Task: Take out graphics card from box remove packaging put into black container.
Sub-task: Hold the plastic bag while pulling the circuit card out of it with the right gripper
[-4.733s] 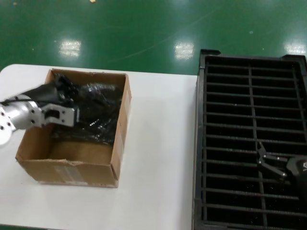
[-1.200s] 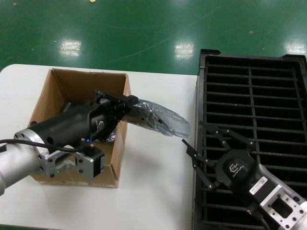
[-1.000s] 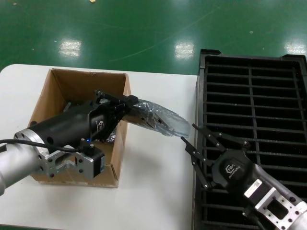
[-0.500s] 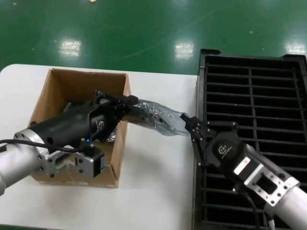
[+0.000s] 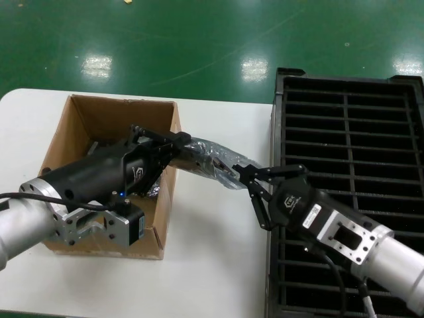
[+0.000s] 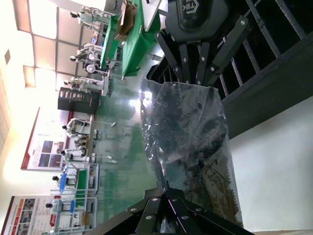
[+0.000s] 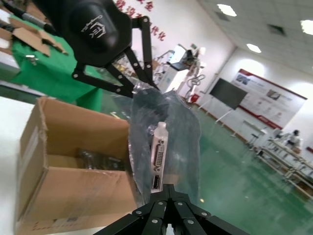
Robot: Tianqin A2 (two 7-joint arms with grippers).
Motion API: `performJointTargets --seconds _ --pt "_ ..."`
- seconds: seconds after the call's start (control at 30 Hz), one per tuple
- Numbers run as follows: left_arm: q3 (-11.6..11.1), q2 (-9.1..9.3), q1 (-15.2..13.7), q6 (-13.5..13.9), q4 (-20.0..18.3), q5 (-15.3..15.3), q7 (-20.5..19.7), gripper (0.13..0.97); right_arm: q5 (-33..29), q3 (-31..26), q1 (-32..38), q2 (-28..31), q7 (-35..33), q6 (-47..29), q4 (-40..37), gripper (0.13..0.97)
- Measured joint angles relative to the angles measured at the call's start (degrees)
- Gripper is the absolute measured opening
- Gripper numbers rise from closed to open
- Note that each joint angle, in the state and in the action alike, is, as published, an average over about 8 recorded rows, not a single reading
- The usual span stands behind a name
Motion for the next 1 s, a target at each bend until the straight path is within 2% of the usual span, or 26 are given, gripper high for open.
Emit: performJointTargets --seconds 0.57,1.0 --pt "0.0 0.0 0.0 0.0 0.0 0.0 0.0 0.14 -8.0 -6.1 10.6 4.5 13.8 -6.5 -1.8 0.134" --pt "0.0 0.0 0.0 0.0 0.0 0.0 0.0 0.14 -10.8 -8.1 13.5 4.3 16.2 -8.3 -2.5 0.138"
